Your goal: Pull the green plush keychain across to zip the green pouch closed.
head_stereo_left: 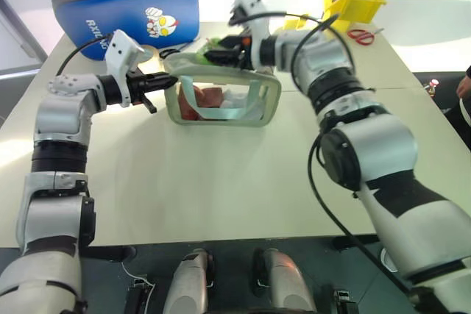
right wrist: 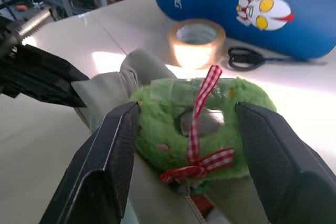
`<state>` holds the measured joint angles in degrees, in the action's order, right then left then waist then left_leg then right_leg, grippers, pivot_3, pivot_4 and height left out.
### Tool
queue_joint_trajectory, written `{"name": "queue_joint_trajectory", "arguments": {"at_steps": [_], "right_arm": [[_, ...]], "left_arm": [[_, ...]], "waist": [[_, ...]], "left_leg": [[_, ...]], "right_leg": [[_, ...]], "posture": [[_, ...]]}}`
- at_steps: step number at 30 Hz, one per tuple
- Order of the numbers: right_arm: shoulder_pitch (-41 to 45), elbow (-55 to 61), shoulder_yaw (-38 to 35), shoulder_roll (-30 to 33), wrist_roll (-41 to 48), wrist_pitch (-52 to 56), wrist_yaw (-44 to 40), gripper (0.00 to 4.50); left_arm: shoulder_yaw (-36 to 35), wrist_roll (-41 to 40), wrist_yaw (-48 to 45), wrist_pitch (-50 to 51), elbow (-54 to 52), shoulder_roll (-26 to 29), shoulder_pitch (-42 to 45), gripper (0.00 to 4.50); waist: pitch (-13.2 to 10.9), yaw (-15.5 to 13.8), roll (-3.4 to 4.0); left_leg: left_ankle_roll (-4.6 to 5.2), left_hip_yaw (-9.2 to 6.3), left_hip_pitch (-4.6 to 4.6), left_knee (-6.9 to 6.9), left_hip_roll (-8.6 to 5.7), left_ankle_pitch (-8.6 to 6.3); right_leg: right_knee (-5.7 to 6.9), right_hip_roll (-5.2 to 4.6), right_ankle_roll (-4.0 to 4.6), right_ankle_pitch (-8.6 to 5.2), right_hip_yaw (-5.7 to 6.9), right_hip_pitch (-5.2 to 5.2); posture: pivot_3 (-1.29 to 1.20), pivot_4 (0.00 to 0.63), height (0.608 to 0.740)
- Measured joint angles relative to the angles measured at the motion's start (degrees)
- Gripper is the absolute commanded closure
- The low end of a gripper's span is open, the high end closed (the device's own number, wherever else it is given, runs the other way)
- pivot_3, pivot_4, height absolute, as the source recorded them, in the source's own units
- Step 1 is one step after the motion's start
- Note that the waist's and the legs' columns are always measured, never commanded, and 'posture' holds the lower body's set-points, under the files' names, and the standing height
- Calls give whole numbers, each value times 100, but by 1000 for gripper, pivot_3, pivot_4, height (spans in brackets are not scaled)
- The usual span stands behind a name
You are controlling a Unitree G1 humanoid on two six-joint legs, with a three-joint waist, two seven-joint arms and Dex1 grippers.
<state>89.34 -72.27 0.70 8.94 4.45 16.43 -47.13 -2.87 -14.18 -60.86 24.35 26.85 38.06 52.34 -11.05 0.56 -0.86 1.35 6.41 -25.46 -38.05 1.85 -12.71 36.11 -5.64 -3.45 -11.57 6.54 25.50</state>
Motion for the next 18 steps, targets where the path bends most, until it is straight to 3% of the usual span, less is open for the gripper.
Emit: {"name": "queue_joint_trajectory", "arguments": {"at_steps": [18], "right_arm": [[192,-206,-215,-71,-387,-610,580,1518]], "left_arm": [[6,-1,-5,53,-170,-3,-55,4500]], "waist": [[0,40,0]], "left_leg": [[6,-2,5,1,1,-4]], "right_leg": [[-1,0,-1,0,-1,-2]], "posture": [[0,150,740]]}}
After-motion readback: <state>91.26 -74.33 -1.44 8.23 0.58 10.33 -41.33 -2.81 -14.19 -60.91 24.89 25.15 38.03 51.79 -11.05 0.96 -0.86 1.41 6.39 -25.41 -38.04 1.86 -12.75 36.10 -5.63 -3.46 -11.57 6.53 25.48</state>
